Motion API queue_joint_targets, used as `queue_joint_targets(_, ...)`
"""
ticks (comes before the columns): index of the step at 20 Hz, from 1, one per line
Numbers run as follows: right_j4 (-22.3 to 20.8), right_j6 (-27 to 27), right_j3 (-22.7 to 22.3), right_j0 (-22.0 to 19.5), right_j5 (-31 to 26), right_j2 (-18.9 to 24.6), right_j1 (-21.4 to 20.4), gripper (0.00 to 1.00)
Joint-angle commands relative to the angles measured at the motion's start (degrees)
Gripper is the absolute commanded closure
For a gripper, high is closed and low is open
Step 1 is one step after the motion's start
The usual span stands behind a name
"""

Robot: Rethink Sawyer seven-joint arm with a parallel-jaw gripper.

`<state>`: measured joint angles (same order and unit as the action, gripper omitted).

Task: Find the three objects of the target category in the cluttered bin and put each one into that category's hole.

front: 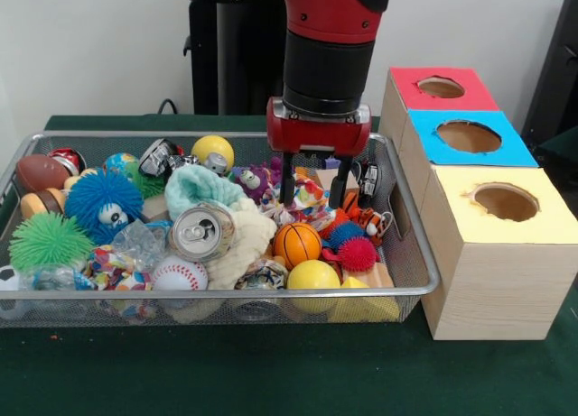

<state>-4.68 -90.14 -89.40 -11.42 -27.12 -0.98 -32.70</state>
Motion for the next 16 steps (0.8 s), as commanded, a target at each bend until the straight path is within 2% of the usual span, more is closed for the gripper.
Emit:
queue_joint_targets(1, 0.64, -6.36, -3.94, -0.79, -6.42, 2.64, 3.24, 0.00)
queue_joint_targets(11, -1.97, -6.26, -3.01, 0.30, -1.77, 1.00, 7.31, 0.00)
queue_joint_targets(16, -2.79, -7.07, -4.05, 1.21, 0.32, -0.36, 8.66, 0.00)
